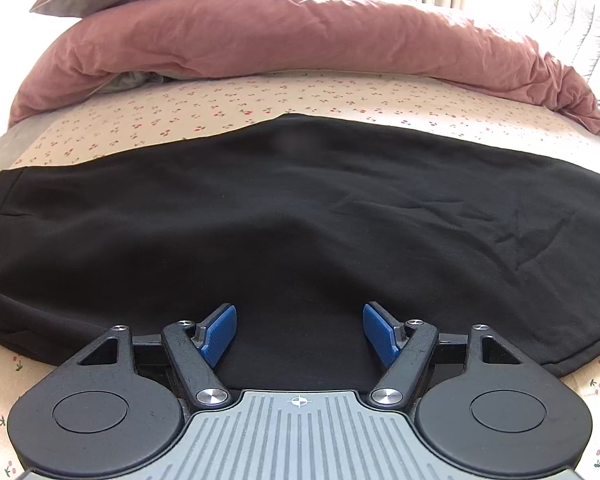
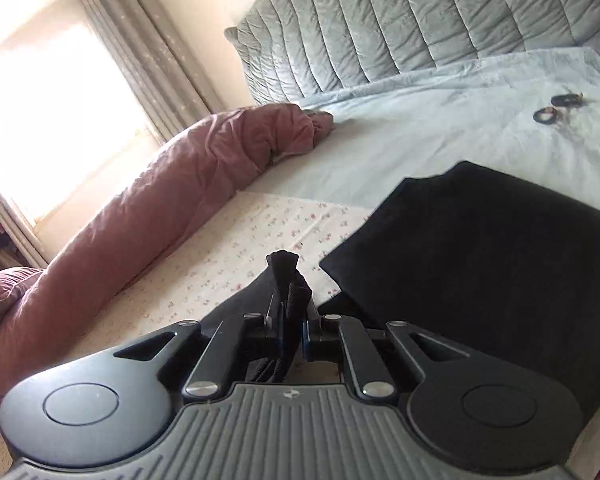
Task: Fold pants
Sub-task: 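Pinch the trousers leg edge with the right gripper, then open it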
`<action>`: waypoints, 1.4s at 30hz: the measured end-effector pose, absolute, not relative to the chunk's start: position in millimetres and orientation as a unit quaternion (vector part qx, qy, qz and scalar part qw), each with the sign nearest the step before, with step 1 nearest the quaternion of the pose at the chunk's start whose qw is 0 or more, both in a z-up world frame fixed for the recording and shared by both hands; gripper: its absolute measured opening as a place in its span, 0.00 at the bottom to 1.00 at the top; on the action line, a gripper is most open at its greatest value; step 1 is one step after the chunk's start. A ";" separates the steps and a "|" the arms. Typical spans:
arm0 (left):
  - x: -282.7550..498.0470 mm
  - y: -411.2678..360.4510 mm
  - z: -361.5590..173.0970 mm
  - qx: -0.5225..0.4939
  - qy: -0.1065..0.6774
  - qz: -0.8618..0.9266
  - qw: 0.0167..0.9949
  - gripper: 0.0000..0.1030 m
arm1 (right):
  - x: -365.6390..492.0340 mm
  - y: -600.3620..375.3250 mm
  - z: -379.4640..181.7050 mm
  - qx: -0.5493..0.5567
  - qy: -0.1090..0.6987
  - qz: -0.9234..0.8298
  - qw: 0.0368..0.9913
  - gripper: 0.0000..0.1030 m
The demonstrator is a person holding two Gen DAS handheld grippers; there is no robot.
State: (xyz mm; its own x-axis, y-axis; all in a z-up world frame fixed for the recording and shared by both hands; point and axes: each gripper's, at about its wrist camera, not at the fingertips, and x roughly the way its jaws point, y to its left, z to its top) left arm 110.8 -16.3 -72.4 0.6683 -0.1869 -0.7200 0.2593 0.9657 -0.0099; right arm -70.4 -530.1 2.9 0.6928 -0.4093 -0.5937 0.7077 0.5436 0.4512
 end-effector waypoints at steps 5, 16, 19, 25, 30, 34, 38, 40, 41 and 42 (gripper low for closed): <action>110.5 -15.1 -70.2 0.045 0.392 -0.120 0.911 0.69 | -60.0 -538.7 -10.4 0.339 0.259 -0.334 0.840 0.00; 111.3 -15.7 -66.8 0.023 0.391 -0.134 0.910 0.69 | -54.9 -540.3 -18.9 0.357 0.240 -0.322 0.844 0.34; 111.5 -19.6 -64.8 0.018 0.388 -0.137 0.911 0.69 | -51.3 -542.7 -21.9 0.356 0.234 -0.330 0.842 0.00; 112.2 -31.5 -66.2 0.008 0.397 -0.167 0.903 0.69 | -53.9 -545.1 -6.2 0.348 0.176 -0.334 0.858 0.00; 113.2 -40.5 -69.2 0.017 0.406 -0.166 0.898 0.71 | -57.6 -551.9 -6.8 0.371 0.158 -0.320 0.857 0.00; 112.8 -42.4 -67.4 0.008 0.408 -0.169 0.897 0.71 | -60.4 -554.0 -6.0 0.378 0.156 -0.313 0.857 0.00; 111.3 -42.6 -62.5 -0.017 0.407 -0.187 0.894 0.71 | -59.7 -549.7 -0.8 0.371 0.148 -0.311 0.863 0.00; 109.9 -42.8 -58.3 -0.029 0.399 -0.191 0.896 0.71 | -57.3 -545.1 2.4 0.361 0.147 -0.311 0.867 0.00; 109.6 -42.2 -56.5 -0.033 0.394 -0.190 0.899 0.71 | -56.2 -542.8 4.2 0.356 0.146 -0.312 0.868 0.00; 109.5 -40.9 -55.1 -0.038 0.389 -0.187 0.901 0.71 | -55.4 -541.1 5.5 0.354 0.145 -0.312 0.870 0.00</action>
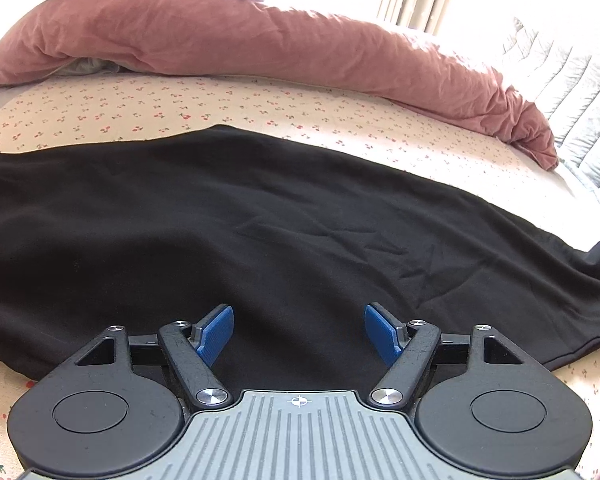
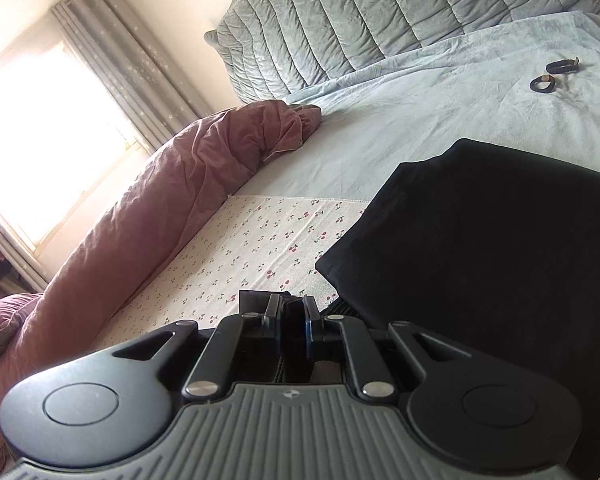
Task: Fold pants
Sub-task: 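Pinch the trousers leg edge with the right gripper, then open it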
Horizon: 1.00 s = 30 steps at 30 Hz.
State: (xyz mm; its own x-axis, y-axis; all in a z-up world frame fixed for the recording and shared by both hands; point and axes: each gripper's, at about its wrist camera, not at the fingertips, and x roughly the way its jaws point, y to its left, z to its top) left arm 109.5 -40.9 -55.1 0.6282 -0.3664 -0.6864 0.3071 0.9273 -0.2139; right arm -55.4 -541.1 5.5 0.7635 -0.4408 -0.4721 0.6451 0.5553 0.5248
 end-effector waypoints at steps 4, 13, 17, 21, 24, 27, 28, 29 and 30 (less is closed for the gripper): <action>111.4 -34.1 -58.4 -0.059 0.389 -0.190 0.900 0.71 | -54.3 -536.3 9.6 0.349 0.133 -0.309 0.875 0.00; 103.4 -40.5 -70.0 0.004 0.410 -0.220 0.885 0.71 | -67.0 -535.0 6.5 0.378 0.126 -0.330 0.856 0.00; 99.8 -41.0 -70.0 0.014 0.407 -0.224 0.885 0.71 | -70.6 -526.3 9.1 0.375 0.140 -0.349 0.847 0.00; 96.9 -42.8 -69.9 0.020 0.405 -0.230 0.885 0.71 | -72.8 -537.0 -5.8 0.405 0.164 -0.370 0.820 0.00; 95.8 -43.9 -70.1 0.021 0.403 -0.233 0.885 0.71 | -73.2 -538.7 -7.8 0.398 0.169 -0.375 0.820 0.06; 95.5 -44.6 -69.2 0.016 0.405 -0.235 0.884 0.71 | -71.6 -532.5 -3.1 0.384 0.177 -0.356 0.834 0.65; 95.3 -45.3 -68.8 0.013 0.405 -0.237 0.883 0.71 | -70.8 -531.4 -1.9 0.379 0.187 -0.342 0.839 0.77; 95.0 -45.9 -68.6 0.012 0.405 -0.237 0.883 0.71 | -68.9 -530.4 -3.2 0.377 0.200 -0.333 0.841 0.80; 94.5 -46.6 -68.6 0.010 0.405 -0.238 0.882 0.71 | -65.9 -530.6 -7.0 0.382 0.219 -0.320 0.839 0.81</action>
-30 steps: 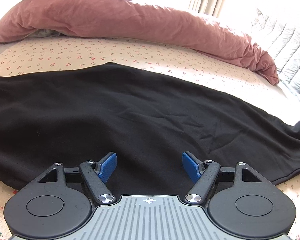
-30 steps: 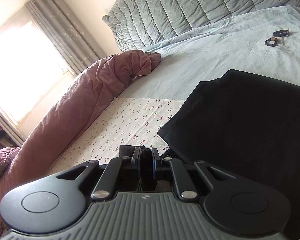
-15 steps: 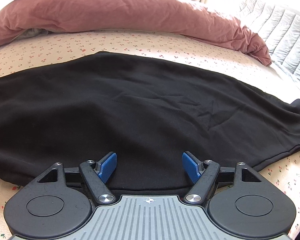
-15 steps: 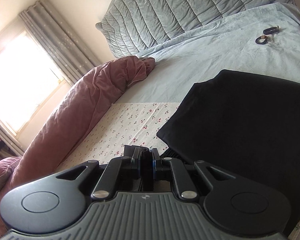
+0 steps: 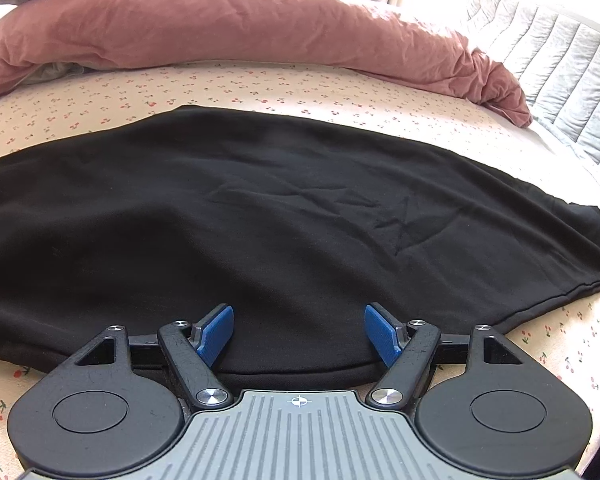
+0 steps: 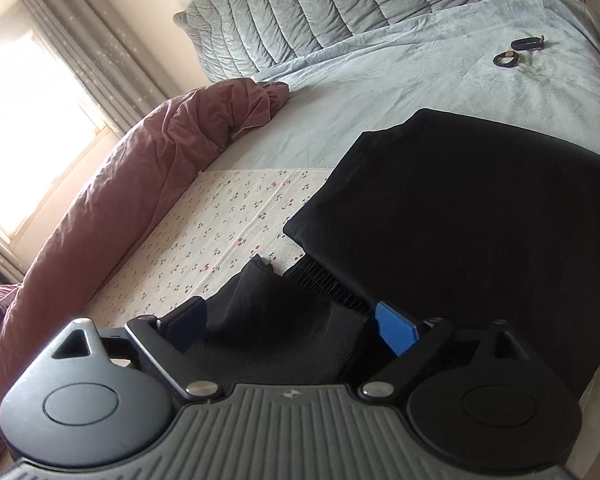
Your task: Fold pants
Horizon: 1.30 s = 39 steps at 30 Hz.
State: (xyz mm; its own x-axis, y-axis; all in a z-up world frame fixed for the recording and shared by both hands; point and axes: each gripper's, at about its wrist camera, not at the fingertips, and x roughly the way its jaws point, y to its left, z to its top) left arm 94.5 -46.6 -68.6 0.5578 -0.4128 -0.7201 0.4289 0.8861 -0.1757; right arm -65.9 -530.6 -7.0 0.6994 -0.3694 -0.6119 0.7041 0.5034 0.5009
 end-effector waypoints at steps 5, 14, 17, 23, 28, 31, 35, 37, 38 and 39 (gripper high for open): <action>89.7 -54.6 -70.8 0.022 0.402 -0.236 0.884 0.71 | -62.3 -537.3 -23.9 0.445 0.233 -0.272 0.821 0.81; 86.5 -56.1 -71.2 0.027 0.400 -0.244 0.883 0.73 | -51.2 -533.1 -39.5 0.462 0.229 -0.286 0.808 0.69; 89.2 -48.9 -70.5 -0.001 0.405 -0.245 0.881 0.73 | -47.3 -525.1 -36.4 0.441 0.235 -0.296 0.814 0.68; 94.7 -40.3 -72.9 -0.041 0.418 -0.270 0.867 0.73 | -50.2 -526.1 -33.5 0.437 0.224 -0.288 0.822 0.00; 97.0 -35.0 -72.5 -0.054 0.425 -0.279 0.859 0.74 | -52.8 -515.2 -16.1 0.409 0.198 -0.291 0.842 0.00; 98.8 -31.2 -73.7 -0.072 0.429 -0.294 0.851 0.79 | -49.6 -520.0 -23.1 0.423 0.214 -0.299 0.828 0.00; 99.7 -30.8 -71.9 -0.073 0.430 -0.290 0.852 0.79 | -55.9 -523.4 -24.0 0.446 0.202 -0.294 0.821 0.00; 100.7 -28.7 -68.2 -0.082 0.429 -0.286 0.853 0.79 | -52.4 -517.7 -17.3 0.419 0.200 -0.300 0.833 0.00; 101.6 -26.0 -65.6 -0.091 0.426 -0.287 0.853 0.79 | -50.3 -513.9 -13.0 0.404 0.196 -0.304 0.840 0.00; 102.7 -22.3 -62.7 -0.101 0.421 -0.286 0.855 0.79 | -46.9 -507.6 -6.5 0.383 0.189 -0.307 0.851 0.00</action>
